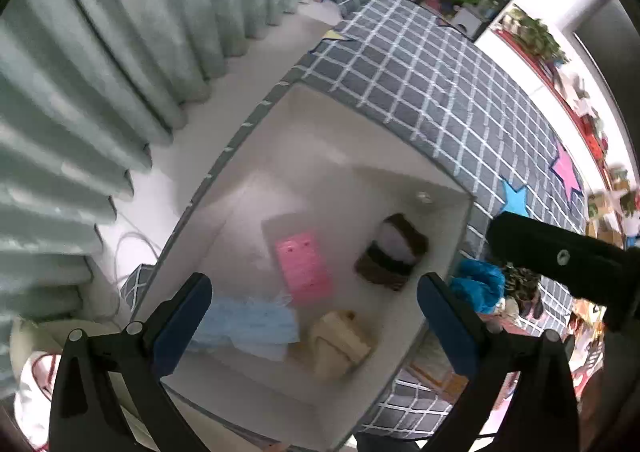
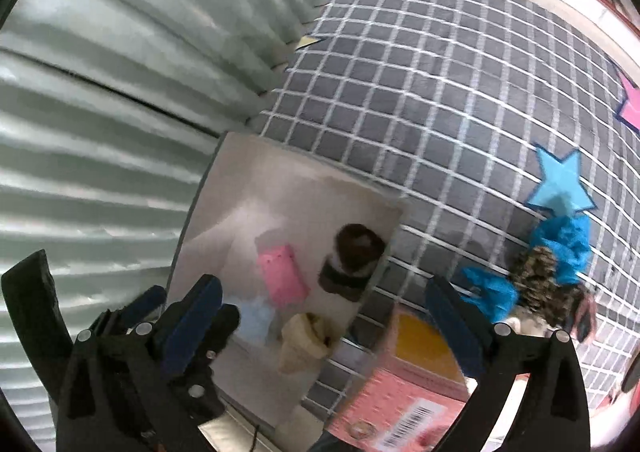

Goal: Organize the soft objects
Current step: 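Open both tools to drop the pink sponge and knit hat into the box, then move both tools back over the pile of soft items on the bed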

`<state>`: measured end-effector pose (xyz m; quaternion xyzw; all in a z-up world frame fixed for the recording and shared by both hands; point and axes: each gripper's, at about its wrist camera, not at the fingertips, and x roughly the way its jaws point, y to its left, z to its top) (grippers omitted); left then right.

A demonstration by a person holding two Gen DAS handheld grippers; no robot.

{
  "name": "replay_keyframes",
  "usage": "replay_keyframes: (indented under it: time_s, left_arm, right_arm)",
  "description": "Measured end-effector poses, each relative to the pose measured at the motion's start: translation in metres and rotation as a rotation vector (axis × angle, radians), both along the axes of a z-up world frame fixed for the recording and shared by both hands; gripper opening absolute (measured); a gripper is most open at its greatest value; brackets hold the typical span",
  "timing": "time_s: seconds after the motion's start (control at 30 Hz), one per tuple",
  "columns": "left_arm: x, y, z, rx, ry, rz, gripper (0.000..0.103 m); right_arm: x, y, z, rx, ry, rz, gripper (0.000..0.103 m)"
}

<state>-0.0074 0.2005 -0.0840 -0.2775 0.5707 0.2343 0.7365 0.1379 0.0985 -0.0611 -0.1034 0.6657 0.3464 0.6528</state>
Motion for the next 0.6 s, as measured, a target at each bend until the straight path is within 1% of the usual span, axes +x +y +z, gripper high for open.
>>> replay_keyframes:
  time_s: [0.17,0.33,0.47,0.6]
  left_arm:
    - [0.020,-0.025,0.012,-0.027,-0.026,-0.073,0.103]
    - [0.046,-0.061,0.022,-0.032,-0.034,-0.165,0.103]
    - [0.064,-0.089,0.025,-0.044,-0.030,-0.235,0.103]
    - [0.081,-0.119,0.026,-0.049,-0.020,-0.309,0.103]
  right_arm:
    - [0.019,-0.049,0.014,0.010,-0.009,-0.085,0.102]
    - [0.038,-0.112,0.016,0.005,0.002,-0.202,0.102]
    - [0.047,-0.168,0.010,-0.002,0.023,-0.312,0.102]
    - [0.053,-0.218,-0.006,-0.030,0.046,-0.403,0.102]
